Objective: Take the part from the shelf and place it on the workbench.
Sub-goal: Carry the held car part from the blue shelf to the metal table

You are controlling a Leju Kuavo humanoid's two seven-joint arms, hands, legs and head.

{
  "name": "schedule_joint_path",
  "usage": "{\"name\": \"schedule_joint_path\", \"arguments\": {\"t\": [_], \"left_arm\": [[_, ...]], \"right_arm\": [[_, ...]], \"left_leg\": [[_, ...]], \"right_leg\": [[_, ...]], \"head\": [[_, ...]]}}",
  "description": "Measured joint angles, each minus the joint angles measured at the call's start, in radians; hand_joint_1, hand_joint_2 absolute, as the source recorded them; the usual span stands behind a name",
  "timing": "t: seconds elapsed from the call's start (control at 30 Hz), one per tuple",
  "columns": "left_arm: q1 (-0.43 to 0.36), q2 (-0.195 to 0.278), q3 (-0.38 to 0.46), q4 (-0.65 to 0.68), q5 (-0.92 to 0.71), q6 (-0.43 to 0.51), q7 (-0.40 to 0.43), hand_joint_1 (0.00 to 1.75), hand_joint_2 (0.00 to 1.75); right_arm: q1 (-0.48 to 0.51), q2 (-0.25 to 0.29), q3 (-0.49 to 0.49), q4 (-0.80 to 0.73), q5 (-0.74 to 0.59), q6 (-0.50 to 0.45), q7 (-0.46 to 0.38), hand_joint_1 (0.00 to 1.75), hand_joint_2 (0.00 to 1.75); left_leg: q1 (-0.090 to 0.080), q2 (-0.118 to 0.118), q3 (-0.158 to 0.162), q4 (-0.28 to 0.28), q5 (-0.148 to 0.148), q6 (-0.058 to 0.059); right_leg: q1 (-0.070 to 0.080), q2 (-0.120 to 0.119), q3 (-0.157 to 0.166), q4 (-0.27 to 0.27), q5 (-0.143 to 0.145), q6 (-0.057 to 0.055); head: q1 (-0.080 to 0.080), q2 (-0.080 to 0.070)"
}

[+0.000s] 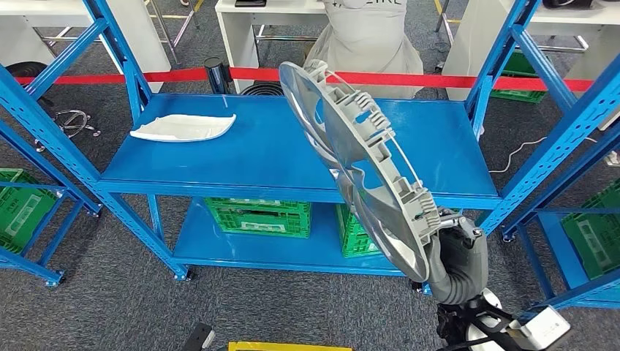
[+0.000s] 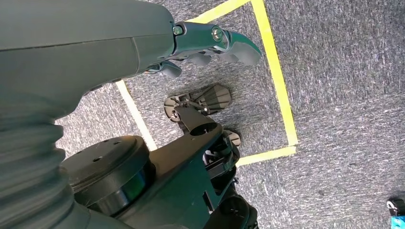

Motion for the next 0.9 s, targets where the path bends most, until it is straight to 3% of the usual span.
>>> {"name": "schedule_joint_path", "arguments": {"t": [0.3, 0.9], "left_arm": [[0.0, -0.004, 0.0, 0.0, -0.001, 0.029, 0.044, 0.0, 1.75], [-0.003, -0.013, 0.022, 0.0, -0.011, 0.033, 0.049, 0.0, 1.75]], "right_arm": [[0.0, 0.0, -0.002, -0.003, 0.011, 0.035, 0.0, 1.75, 1.75], [-0.004, 0.006, -0.002, -0.003, 0.045, 0.045, 0.0, 1.75, 1.75]], "left_leg": [[0.0, 0.0, 0.0, 0.0, 0.0, 0.0], [0.0, 0.0, 0.0, 0.0, 0.0, 0.0]], "right_leg": [[0.0, 0.0, 0.0, 0.0, 0.0, 0.0], [0.0, 0.0, 0.0, 0.0, 0.0, 0.0]], "head": [[0.0, 0.0], [0.0, 0.0]]}}
